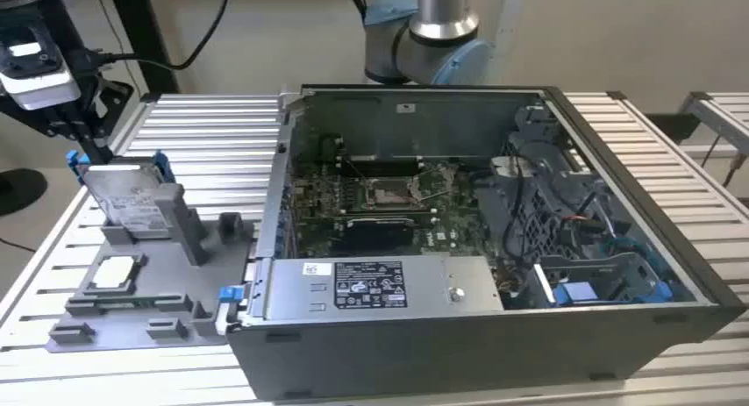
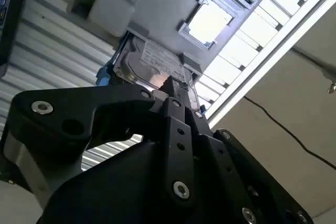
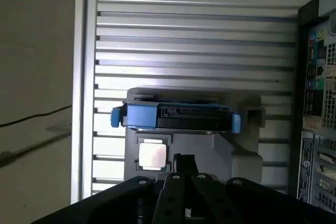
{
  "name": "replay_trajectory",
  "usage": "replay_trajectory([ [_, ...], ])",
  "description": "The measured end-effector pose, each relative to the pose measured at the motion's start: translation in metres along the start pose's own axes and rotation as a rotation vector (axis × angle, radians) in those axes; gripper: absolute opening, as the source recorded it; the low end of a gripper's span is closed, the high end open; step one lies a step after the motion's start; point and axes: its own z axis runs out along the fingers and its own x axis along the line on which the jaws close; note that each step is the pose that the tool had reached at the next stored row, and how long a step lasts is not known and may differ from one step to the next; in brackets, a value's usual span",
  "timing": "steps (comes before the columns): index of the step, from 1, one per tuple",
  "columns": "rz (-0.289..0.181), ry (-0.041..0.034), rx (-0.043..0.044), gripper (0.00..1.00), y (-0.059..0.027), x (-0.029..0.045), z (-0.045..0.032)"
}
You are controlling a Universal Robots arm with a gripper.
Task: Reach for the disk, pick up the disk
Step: 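Reach for the disk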
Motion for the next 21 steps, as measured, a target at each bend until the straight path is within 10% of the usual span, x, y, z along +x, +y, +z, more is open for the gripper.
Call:
replay_trajectory([
  [15,0.0,-0.0002,-0.0001,0.0,-0.0001,0.0016,0.0],
  [21,0.0,-0.0022,0.0004,0.0,0.0166,0.006,0.0007],
])
